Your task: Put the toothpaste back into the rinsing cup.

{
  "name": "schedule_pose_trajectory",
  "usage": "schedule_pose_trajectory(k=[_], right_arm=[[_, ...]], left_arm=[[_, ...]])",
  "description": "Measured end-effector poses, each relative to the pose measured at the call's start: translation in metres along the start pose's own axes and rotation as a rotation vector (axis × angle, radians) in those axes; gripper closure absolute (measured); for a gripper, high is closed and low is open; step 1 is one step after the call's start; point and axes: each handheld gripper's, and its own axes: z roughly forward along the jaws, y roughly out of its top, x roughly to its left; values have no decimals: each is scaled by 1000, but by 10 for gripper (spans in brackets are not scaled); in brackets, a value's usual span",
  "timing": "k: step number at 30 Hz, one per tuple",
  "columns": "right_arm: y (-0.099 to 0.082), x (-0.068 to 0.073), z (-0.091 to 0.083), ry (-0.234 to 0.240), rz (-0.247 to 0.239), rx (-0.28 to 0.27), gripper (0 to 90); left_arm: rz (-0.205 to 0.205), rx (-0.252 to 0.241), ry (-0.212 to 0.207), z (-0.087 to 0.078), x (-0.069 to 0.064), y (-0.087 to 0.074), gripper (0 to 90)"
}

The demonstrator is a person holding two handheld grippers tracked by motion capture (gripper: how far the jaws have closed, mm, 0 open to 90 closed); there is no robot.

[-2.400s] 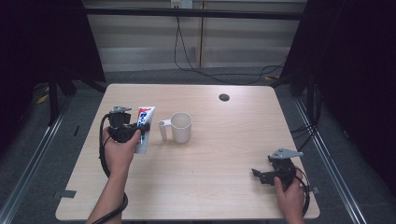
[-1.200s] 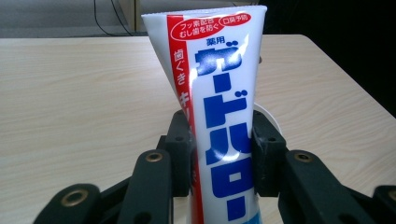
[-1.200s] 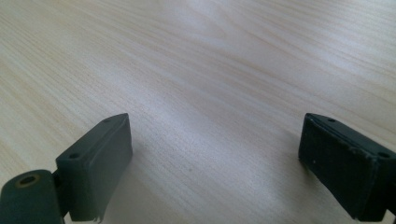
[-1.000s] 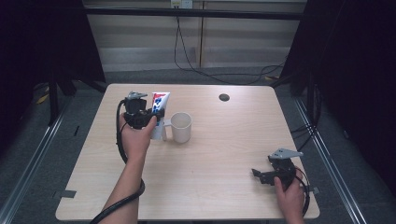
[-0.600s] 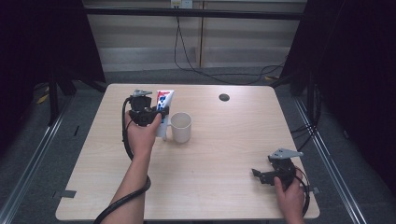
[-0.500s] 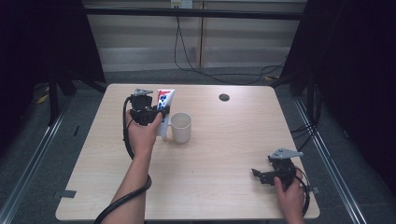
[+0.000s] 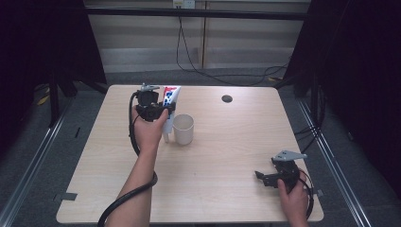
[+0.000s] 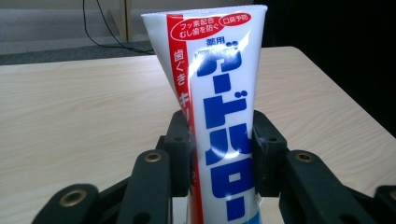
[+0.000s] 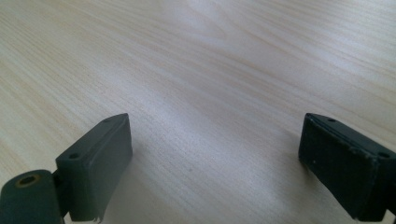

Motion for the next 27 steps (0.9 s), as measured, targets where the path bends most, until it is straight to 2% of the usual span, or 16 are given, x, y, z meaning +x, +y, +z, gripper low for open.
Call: schedule_pose_trajectory(k=[4,5,13,17,21,27], right_arm=[[0,0,0,-1,3,2,92],[0,0,0,-2,0,1,92],[0,0,0,-1,4,3,92],[0,0,0,-1,3,2,92],[0,0,0,-2,1,1,92],[0,0,0,-2,1,1,92]], left_arm=[[-2,-7,-9,5,-3,3,654],[14,-6,-10,8,-5,5,654],[31,-12,-13,19,-7,9,653],[12,-25,-28,25,-7,8,651],[27,-24,-21,31,-6,9,650],[13,-32,-17,34,-4,10,649]])
